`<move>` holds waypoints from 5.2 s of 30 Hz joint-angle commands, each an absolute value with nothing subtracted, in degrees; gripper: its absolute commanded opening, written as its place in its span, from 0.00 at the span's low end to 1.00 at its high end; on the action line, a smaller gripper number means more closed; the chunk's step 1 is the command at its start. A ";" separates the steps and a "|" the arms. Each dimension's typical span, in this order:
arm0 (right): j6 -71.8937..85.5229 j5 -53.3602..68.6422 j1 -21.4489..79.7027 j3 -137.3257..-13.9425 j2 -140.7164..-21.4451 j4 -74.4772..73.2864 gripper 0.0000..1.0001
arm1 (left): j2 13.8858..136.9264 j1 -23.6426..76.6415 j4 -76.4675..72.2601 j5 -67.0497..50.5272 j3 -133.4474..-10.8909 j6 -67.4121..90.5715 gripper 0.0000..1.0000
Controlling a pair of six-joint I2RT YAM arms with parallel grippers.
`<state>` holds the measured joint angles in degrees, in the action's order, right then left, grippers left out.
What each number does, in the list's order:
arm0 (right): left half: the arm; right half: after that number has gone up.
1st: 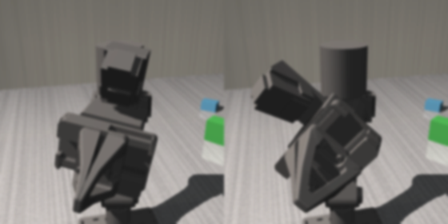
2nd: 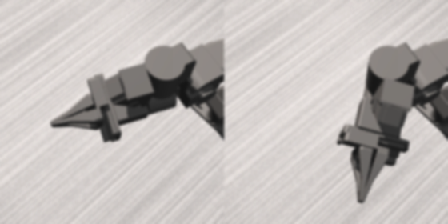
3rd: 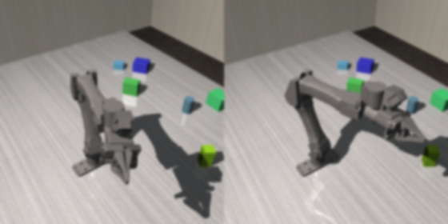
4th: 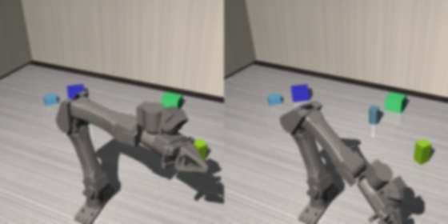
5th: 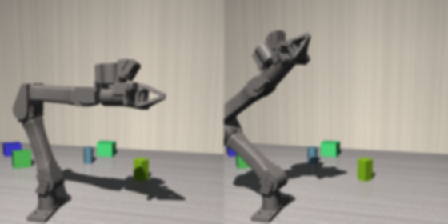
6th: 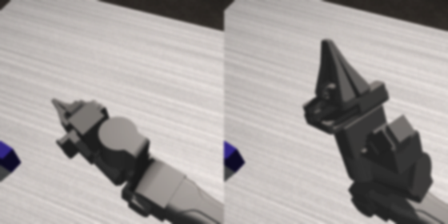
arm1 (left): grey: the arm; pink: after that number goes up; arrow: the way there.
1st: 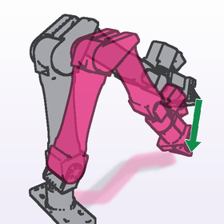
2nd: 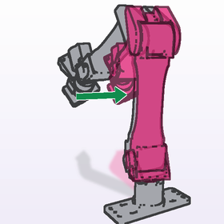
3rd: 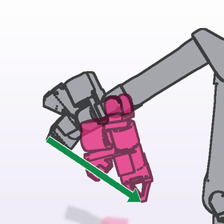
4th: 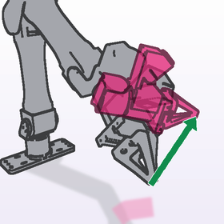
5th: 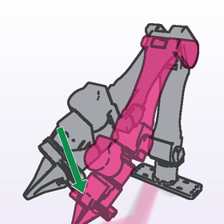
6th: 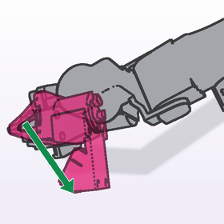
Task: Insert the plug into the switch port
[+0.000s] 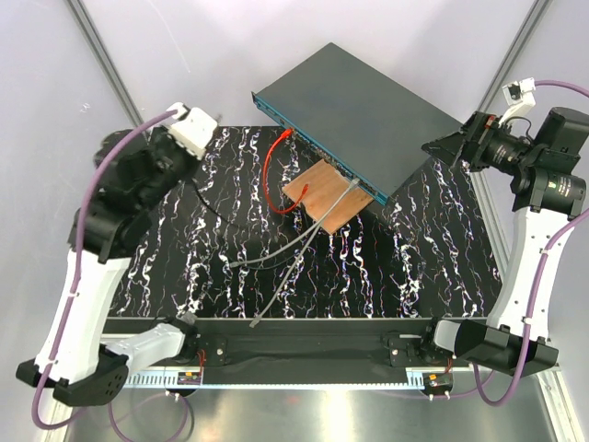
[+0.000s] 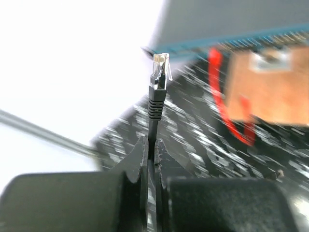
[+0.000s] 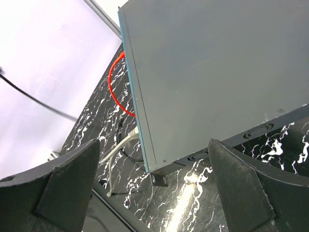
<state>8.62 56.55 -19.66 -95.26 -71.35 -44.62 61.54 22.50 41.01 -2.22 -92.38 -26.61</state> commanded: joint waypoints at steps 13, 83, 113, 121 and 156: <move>11.07 60.91 -19.86 -96.68 -70.23 -40.08 1.00 | 53.18 22.76 43.06 -12.72 -104.05 -36.32 0.00; 22.33 65.83 8.35 -74.19 -61.70 -31.64 0.66 | 75.32 60.81 40.87 2.64 -89.65 -15.11 0.00; 9.58 64.25 15.20 -74.79 -64.95 -41.05 0.43 | 76.73 67.15 39.46 5.27 -89.47 -21.09 0.00; 7.74 64.60 15.12 -75.06 -64.95 -41.74 0.02 | 76.55 67.85 39.38 5.36 -88.86 -21.53 0.00; -34.55 61.44 23.73 -78.58 -56.34 -48.87 0.00 | 70.75 48.16 14.06 -52.82 -76.20 2.37 0.48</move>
<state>-33.65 62.28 23.00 -77.62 -56.97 -50.81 71.05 47.72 17.34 -51.18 -76.86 2.90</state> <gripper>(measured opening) 0.197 0.480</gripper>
